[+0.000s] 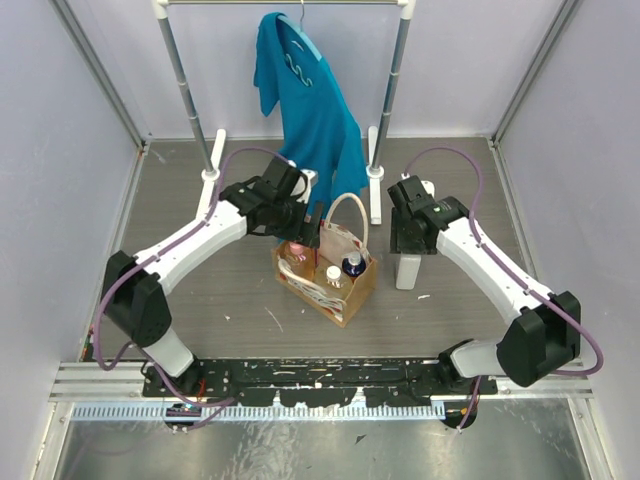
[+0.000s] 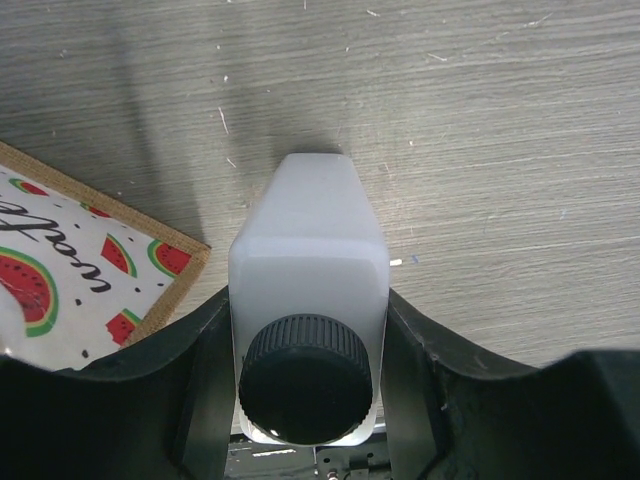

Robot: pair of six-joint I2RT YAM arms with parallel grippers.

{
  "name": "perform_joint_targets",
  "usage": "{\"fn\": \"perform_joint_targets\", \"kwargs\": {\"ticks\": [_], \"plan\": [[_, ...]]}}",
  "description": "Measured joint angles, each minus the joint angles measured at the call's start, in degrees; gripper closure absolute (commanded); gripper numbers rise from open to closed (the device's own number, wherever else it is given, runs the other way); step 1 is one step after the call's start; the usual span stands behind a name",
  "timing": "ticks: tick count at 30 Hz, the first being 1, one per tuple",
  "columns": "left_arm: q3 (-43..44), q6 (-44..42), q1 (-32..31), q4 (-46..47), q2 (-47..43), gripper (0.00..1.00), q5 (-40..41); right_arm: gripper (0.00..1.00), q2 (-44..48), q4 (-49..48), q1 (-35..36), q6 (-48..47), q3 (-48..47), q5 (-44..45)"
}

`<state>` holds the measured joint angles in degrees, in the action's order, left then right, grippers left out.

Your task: Take the personal care products out of the canvas bag

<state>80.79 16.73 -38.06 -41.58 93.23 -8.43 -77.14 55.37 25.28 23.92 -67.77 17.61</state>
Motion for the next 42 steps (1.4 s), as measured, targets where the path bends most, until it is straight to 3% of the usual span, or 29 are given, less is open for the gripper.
{"fn": "perform_joint_targets", "kwargs": {"ticks": [10, 13, 16, 27, 33, 39, 42], "plan": [[6.4, -1.7, -7.3, -6.0, 3.9, 0.16, 12.6, 0.67, 0.6, -2.0, -0.2, -0.1, 2.2, -0.4], [7.0, -1.8, -8.1, -7.1, 3.9, 0.20, 14.8, 0.57, 0.7, -2.3, -0.3, -0.3, 2.4, -0.5], [8.1, -1.6, -8.1, -8.9, 4.0, 0.17, 16.5, 0.51, 0.7, -2.6, -0.3, -0.6, 2.5, -0.6], [13.3, 0.1, -10.2, -15.5, 2.1, 0.14, 24.4, 0.50, 1.9, -3.6, -0.5, -1.4, 3.7, -0.9], [15.8, 1.0, -10.5, -17.8, 2.1, 0.21, 23.3, 0.50, 1.9, -3.7, -0.8, -1.8, 3.7, -1.2], [15.4, 1.8, -10.7, -18.2, 2.4, 0.46, 19.9, 0.50, 2.3, -3.6, -1.0, -2.2, 3.8, -1.5], [15.4, 2.1, -10.8, -18.4, 3.4, 0.48, 17.9, 0.50, 2.3, -3.5, -1.0, -2.3, 3.9, -1.5]]}}
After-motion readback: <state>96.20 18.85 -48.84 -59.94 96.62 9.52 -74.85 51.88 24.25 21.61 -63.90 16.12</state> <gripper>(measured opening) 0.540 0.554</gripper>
